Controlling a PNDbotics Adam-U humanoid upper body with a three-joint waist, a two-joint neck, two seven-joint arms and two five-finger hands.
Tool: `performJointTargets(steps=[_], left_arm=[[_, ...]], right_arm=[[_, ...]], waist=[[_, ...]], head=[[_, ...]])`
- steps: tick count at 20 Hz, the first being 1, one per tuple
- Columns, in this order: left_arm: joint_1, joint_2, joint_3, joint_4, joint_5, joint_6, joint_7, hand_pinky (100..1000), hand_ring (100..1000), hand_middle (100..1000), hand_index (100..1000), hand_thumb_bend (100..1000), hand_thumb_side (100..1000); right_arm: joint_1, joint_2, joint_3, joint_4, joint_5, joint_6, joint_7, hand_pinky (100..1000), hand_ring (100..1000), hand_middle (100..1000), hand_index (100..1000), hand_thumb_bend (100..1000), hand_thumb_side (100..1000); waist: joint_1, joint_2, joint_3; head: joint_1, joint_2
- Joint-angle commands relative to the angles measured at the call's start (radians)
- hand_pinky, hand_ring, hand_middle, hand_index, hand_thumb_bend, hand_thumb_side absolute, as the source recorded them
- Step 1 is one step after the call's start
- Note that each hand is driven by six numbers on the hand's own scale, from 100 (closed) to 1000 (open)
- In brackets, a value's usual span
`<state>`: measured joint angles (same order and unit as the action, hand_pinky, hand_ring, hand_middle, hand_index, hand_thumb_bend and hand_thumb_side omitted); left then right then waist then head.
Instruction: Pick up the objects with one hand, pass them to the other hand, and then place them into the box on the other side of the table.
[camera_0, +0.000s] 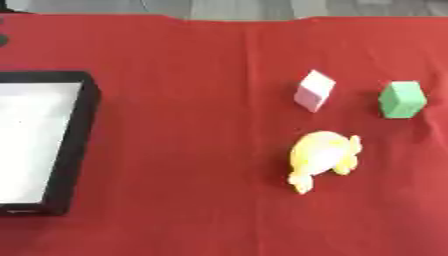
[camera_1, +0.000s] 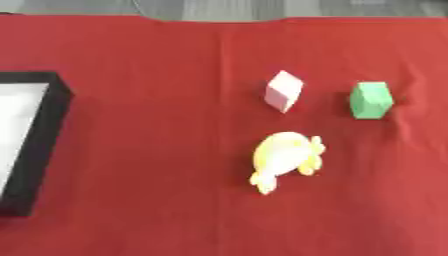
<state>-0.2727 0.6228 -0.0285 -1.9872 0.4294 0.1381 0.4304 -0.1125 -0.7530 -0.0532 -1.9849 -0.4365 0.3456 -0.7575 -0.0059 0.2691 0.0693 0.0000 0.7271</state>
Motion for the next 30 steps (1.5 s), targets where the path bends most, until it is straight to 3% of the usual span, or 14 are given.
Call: performJointTargets(steps=[1,6,11,14,17,21,30], left_arm=[[-0.007,0.022,0.01,-0.013,-0.005,-0.001,-0.004,825,847,583,723,100,637],[-0.005,0.027,0.01,-0.013,-0.007,-0.001,-0.004,825,847,583,723,100,634],[-0.005,0.034,0.008,-0.013,-0.009,0.001,-0.005,824,847,582,722,100,635],[-0.004,0.037,0.007,-0.013,-0.01,0.003,-0.005,824,847,581,722,100,635],[-0.005,0.039,0.007,-0.013,-0.01,0.004,-0.005,824,847,581,721,100,636],[-0.007,0.042,0.005,-0.013,-0.009,0.007,-0.005,823,848,579,720,100,634],[-0.014,0.045,0.0,-0.013,-0.006,0.013,-0.004,822,850,578,719,100,633]], right_arm=[[0.0,-0.042,-0.011,-0.015,0.006,0.016,-0.01,820,802,823,808,100,408],[0.018,-0.105,-0.001,-0.015,0.045,0.067,0.069,839,834,854,841,100,384],[0.049,-0.277,0.009,-0.015,0.158,0.159,0.37,892,882,890,878,112,336],[0.068,-0.375,0.011,-0.015,0.222,0.182,0.549,913,885,874,890,213,347],[0.084,-0.451,0.017,-0.015,0.271,0.185,0.718,931,896,884,901,290,367],[0.081,-0.506,0.027,-0.015,0.322,0.168,0.894,943,903,886,911,339,387],[0.009,-0.565,0.065,-0.015,0.357,0.139,1.103,956,901,890,918,431,330]], waist=[[-0.004,-0.035,0.001],[-0.005,-0.035,0.001],[-0.01,-0.036,0.0],[-0.012,-0.035,-0.002],[-0.014,-0.035,-0.003],[-0.016,-0.035,-0.003],[-0.02,-0.035,0.004]], head=[[0.003,-0.002],[-0.001,-0.006],[-0.03,-0.005],[-0.046,-0.008],[-0.058,-0.01],[-0.064,-0.011],[-0.061,-0.014]])
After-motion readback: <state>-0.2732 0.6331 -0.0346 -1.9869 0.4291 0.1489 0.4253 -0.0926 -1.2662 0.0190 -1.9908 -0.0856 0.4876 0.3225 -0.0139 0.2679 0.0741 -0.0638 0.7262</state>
